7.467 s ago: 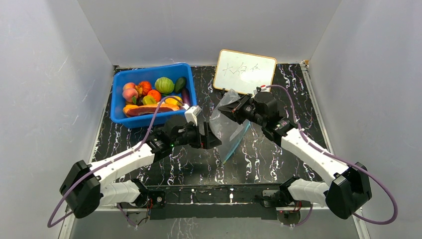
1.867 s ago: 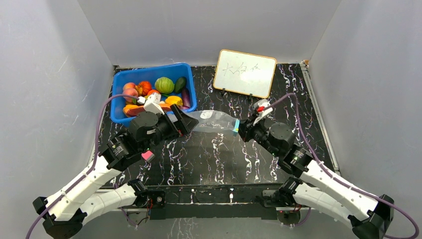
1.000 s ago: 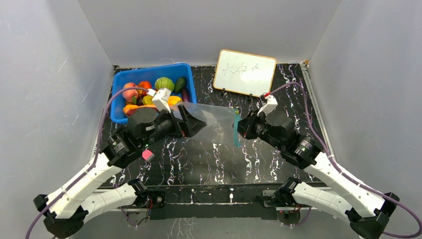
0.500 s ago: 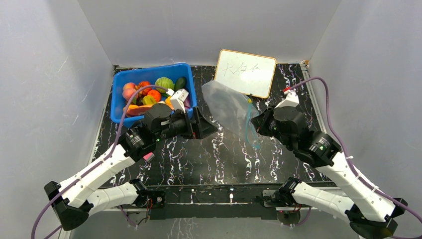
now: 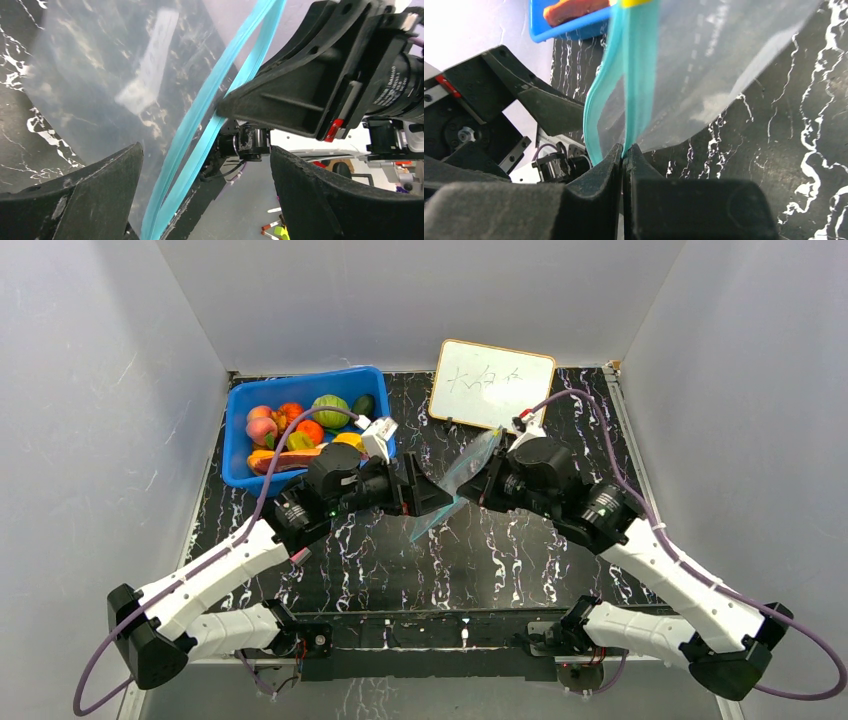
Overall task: Place the food in the zip-top bag and seal the zipper
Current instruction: Open the zipper of the food storage bag.
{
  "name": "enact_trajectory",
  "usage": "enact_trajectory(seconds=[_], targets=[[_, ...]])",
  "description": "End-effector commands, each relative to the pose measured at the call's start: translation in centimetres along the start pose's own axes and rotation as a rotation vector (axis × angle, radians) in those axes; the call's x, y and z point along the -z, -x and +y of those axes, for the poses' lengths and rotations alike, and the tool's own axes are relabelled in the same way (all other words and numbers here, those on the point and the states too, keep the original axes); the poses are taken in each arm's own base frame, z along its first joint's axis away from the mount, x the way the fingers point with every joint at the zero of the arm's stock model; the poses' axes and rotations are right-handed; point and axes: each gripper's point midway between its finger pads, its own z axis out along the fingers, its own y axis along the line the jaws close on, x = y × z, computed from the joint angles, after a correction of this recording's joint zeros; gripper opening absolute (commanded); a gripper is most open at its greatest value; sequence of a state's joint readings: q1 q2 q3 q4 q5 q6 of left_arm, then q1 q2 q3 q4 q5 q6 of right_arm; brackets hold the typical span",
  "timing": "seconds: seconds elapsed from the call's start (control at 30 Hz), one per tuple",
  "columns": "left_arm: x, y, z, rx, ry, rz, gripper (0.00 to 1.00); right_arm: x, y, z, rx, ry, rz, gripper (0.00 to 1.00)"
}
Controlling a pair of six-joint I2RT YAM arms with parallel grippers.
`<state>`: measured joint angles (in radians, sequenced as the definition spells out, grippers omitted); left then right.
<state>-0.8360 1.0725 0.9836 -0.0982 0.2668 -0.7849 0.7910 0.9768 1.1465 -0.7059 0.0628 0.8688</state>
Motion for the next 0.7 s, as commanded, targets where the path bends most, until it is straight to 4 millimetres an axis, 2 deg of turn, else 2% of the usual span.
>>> enact_trajectory(seconds=[0.0, 0.2, 0.37, 0.53, 0.67], targets=[[0.0, 0.6, 0.9, -0.063, 0.038, -0.036, 0.97, -0.5, 0.5, 3.1, -0.054, 0.139, -0.011, 0.00], [-0.4, 0.0, 2.0, -0.054, 0.069, -0.031, 0.97, -1.3, -0.2, 3.4, -0.044, 0.159, 0.022, 0.00], [0.1, 0.6, 0.4, -0.072, -0.001, -0.051, 0.98, -1.4, 0.0, 3.5, -0.048, 0.168, 0.011, 0.00], [-0.2, 0.7, -0.3, -0.063, -0.060, -0.080, 0.98, -1.0, 0.3, 3.9, -0.075, 0.188, -0.008, 0.00], [-0.8, 0.6, 1.1, -0.082, 0.020, -0.054, 0.93, -0.9, 0.1, 4.0, -0.060, 0.206, 0.002, 0.00]])
